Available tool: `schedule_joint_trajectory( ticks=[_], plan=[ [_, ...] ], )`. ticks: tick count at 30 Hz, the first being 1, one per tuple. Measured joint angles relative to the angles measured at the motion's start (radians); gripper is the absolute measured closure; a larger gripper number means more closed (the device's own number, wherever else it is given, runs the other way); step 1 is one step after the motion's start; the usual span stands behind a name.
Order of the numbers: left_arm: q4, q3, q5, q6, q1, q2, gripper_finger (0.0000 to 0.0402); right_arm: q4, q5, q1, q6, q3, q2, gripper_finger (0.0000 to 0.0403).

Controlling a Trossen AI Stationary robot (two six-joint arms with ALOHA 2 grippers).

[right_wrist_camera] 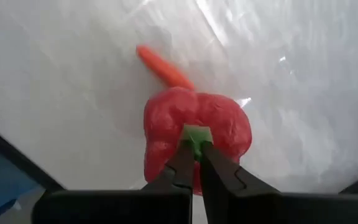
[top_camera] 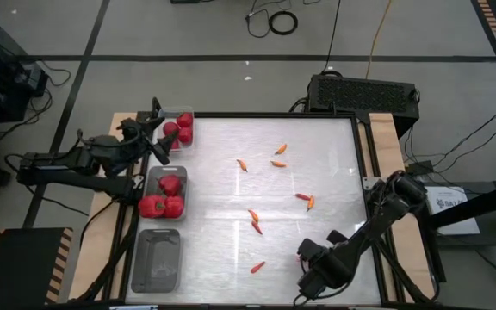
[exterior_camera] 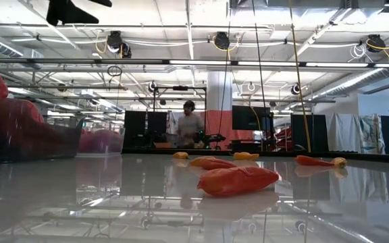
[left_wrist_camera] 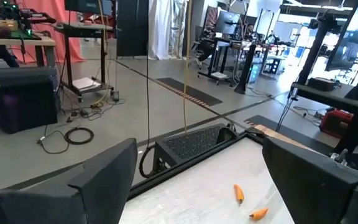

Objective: Sort produce into baskets
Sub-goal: Put the bell pepper into the top gray bin

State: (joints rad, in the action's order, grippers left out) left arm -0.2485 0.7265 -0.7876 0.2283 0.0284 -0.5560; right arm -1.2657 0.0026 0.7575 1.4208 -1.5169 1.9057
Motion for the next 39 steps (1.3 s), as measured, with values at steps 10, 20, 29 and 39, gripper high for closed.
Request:
schedule_joint_trajectory(
  ticks=[10,20,29,39],
  plan=[
    [0.000,0.000,0.000,0.000,0.000,0.000,0.0049,-0.020,0.095,-0.105,-0.174,-0.084,0.000,0.0402],
    [0.000,0.000,-0.001,0.000,0.000,0.000,0.0049,0.076,0.275,-0.221,-0.449,-0.209,0.000,0.0402],
    [0.000,0.000,-0.001,0.000,0.000,0.000,0.0049,0.775,0.390,-0.388,-1.019,-0.211,0.042,0.0403],
    [0.000,0.000,-0.001,0.000,0.000,0.000,0.0049,1.367,0.354,-0.549,-1.313,-0.211,0.222,0.0403]
  ],
)
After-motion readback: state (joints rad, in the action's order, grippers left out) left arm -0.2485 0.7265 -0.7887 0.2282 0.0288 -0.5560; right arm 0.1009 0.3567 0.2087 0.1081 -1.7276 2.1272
